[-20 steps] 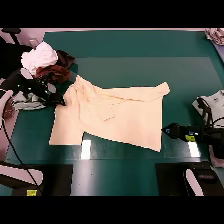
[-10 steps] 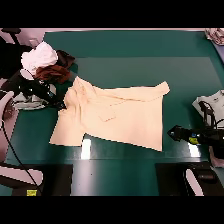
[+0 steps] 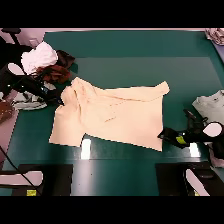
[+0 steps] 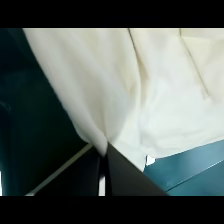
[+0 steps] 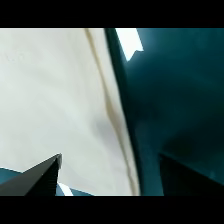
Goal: Fold the shirts.
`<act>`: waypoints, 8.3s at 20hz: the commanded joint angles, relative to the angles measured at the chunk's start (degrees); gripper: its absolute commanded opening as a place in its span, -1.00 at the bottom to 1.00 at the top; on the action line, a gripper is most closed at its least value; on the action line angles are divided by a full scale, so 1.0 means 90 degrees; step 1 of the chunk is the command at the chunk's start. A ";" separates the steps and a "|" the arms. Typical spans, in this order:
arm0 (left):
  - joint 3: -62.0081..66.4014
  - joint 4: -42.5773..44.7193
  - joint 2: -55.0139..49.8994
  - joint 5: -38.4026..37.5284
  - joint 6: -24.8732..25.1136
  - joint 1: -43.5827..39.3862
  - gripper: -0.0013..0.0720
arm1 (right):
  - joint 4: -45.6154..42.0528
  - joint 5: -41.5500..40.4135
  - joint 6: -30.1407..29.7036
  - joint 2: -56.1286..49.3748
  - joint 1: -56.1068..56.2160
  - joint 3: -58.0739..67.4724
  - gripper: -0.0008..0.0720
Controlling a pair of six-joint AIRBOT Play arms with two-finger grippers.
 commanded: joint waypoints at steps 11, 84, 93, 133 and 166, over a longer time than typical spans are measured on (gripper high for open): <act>0.0007 -0.0891 0.1389 -0.0063 -0.0988 0.0000 -0.87 | -0.0019 -0.1052 0.0260 -0.1027 0.2618 0.2098 -0.90; -0.0568 -0.1124 -0.0216 0.3225 -0.0478 -0.0437 -0.11 | -0.1022 0.1052 -0.0879 -0.6873 0.0182 0.8364 -0.89; -0.0568 -0.0486 -0.0216 0.2790 -0.0357 -0.0437 0.58 | -0.1630 0.1124 -0.0828 -0.6499 0.0104 0.8369 -0.88; -0.4962 0.0182 0.3949 0.1486 -0.2526 -0.2618 1.00 | -0.2934 0.1224 -0.0440 -0.0787 -0.0389 0.3524 0.73; -0.3492 -0.2329 0.3725 0.1540 -0.1773 -0.2611 -0.87 | -0.1073 0.1047 -0.2480 -0.2518 -0.3208 0.2361 0.73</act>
